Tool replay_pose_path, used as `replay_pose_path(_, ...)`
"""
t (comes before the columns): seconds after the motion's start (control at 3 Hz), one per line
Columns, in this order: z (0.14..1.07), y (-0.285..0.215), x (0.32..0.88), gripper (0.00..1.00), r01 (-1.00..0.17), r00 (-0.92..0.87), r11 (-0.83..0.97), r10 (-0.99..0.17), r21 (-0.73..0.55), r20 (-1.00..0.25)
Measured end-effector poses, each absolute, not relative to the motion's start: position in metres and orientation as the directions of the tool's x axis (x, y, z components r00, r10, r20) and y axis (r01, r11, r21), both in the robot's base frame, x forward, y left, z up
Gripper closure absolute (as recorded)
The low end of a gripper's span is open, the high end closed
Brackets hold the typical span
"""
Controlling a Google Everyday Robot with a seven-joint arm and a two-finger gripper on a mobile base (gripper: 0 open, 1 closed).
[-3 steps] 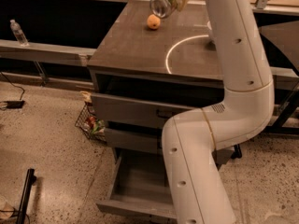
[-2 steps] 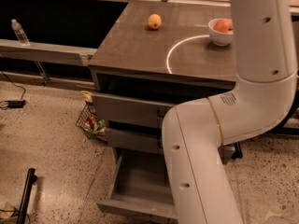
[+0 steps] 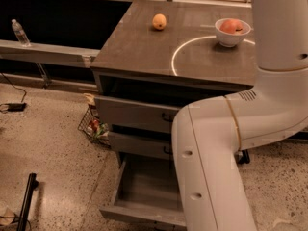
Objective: Place green can into bottom drawer
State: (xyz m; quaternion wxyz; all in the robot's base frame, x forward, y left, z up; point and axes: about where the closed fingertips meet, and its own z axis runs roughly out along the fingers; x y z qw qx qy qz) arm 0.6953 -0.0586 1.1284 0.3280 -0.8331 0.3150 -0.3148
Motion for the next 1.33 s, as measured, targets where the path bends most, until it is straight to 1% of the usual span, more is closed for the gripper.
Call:
replay_pose_path(0.33,1.131,-0.054,0.7,1.0,-0.299,0.601,-0.584,-0.73,-0.755,0.326)
replay_pose_path(0.67,1.128,-0.058,0.697,1.0,-0.352,0.59,-0.56,-0.755,-0.75,0.287)
replay_pose_path(1.0,1.117,-0.072,0.696,1.0,-0.472,0.538,-0.495,-0.817,-0.729,0.207)
replay_pose_path(1.33,1.107,-0.079,0.698,1.0,-0.549,0.497,-0.44,-0.855,-0.711,0.146)
